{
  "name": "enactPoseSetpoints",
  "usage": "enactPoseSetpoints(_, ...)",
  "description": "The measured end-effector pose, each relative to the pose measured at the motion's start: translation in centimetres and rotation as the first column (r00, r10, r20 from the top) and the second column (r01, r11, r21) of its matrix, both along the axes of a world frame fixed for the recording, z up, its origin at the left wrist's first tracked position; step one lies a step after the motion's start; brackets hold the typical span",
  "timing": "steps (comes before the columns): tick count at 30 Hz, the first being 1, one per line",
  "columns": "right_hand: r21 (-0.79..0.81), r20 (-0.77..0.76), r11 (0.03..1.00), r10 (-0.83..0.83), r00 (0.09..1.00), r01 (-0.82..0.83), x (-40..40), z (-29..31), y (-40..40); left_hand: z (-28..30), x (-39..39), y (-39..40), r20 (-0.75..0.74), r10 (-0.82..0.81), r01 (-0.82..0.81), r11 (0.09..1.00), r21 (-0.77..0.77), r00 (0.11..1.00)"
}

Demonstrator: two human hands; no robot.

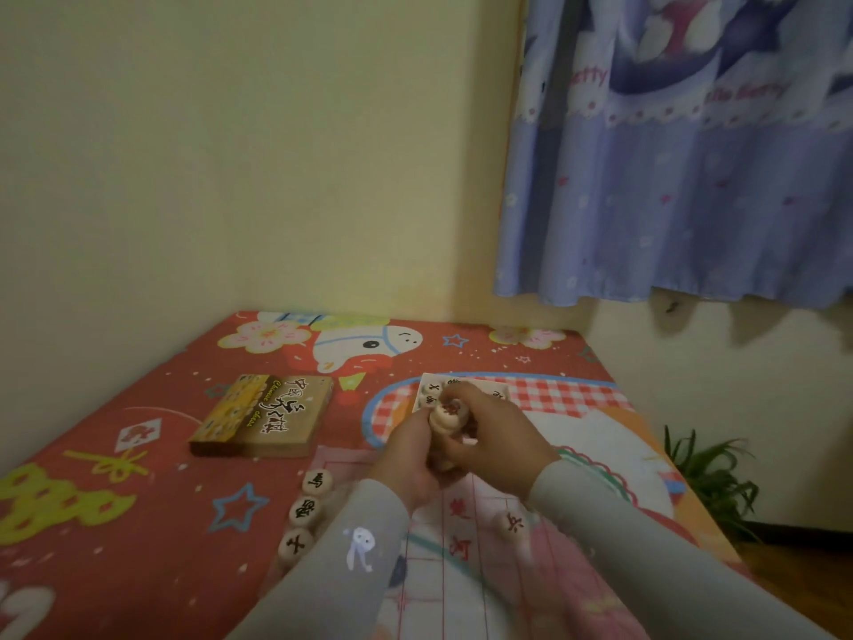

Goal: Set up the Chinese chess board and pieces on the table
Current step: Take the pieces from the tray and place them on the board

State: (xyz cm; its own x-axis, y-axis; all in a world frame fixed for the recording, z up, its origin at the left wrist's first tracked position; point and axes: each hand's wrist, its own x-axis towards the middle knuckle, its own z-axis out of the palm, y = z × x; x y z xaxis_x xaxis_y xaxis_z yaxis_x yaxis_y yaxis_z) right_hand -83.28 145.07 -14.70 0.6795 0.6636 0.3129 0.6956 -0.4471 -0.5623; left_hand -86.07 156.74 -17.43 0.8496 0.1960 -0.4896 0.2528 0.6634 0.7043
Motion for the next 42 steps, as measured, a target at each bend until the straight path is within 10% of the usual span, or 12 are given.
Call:
enactPoseSetpoints(16,0.085,0.075,0.995,0.05,0.996,-0.056,-4.9,-0.7,1.0,0.9,-6.1,-0.2,0.08,0.067,-0.039,0.951,-0.308,0.995)
enactPoseSetpoints(42,0.239,-0.193,0.919,-0.27,0.943,0.313,-3.5,-7.2,-6.9,-2.4,-5.7,1.8,-0.018,0.249,-0.229,0.86,-0.456,0.968)
